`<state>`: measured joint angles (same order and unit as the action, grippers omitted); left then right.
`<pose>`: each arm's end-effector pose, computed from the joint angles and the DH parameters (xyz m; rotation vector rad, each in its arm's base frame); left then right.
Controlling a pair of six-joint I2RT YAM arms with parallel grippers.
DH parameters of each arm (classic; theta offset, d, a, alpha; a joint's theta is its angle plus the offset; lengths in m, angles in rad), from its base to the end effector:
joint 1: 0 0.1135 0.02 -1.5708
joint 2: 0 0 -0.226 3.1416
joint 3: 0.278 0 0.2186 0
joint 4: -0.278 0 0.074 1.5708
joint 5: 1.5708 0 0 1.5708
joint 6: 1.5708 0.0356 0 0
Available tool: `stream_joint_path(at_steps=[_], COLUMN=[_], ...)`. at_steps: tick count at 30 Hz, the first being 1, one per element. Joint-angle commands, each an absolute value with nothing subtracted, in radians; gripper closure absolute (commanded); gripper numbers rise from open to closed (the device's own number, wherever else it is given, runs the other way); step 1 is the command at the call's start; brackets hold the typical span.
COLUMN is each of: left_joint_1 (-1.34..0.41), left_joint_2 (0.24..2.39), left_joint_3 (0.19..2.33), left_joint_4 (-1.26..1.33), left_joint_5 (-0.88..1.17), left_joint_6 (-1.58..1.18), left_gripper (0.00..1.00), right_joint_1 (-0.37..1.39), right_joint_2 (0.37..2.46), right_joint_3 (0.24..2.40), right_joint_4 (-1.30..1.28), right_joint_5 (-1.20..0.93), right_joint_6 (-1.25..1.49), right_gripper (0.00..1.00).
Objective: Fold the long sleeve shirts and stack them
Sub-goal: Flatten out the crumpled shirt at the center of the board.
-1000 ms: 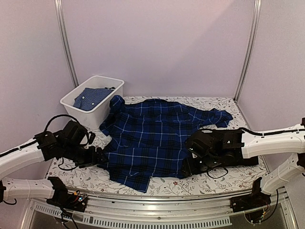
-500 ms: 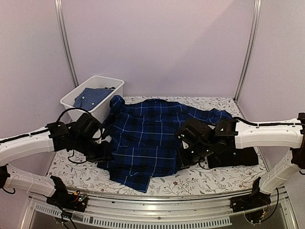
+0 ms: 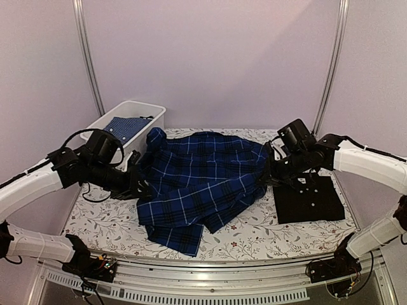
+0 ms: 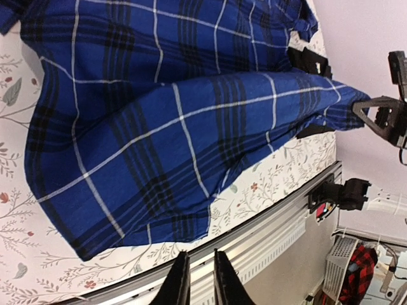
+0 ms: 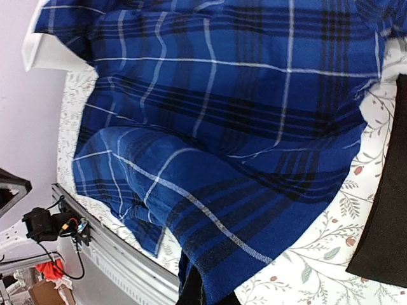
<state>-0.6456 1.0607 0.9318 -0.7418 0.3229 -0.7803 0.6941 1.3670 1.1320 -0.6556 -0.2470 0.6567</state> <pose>0.1492 -0.1265 0.2608 -0.0211 2.6575 -0.9603 0.1950 0.1736 0.2599 -0.1650 2.6327 0.8383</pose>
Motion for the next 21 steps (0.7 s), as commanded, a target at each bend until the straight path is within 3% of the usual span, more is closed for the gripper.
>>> stream_joint_path(at_steps=[1,5,9,12,17,21], left_joint_1=[-0.641,-0.669,-0.725,-0.791,-0.914,-0.963], left_joint_2=[1.099,1.131,1.075,1.025,1.034,1.057], left_joint_3=[0.855,0.798,0.718,0.635,0.550,0.521], left_joint_4=[-0.623,-0.556,-0.538,-0.481,-0.407,-0.332], left_joint_5=[0.419,0.392,0.290,0.272,0.210,0.203], left_joint_6=[-0.794,-0.806,-0.860,-0.936,-1.026,-1.060], left_gripper=[0.84,0.80,0.67,0.63,0.62,0.61], right_joint_1=[0.631,0.612,0.624,0.681,0.864,0.987], right_joint_2=[1.500,1.688,1.750,1.696,1.631,1.633], right_joint_3=[1.006,1.136,1.223,1.262,1.269,1.225], right_joint_4=[-0.481,-0.447,-0.481,-0.574,-0.688,-0.641], right_joint_5=[-0.357,-0.342,-0.280,-0.128,0.110,0.117], right_joint_6=[0.631,0.600,0.567,0.525,0.520,0.536], right_gripper=[0.97,0.94,0.61,0.46,0.35,0.32])
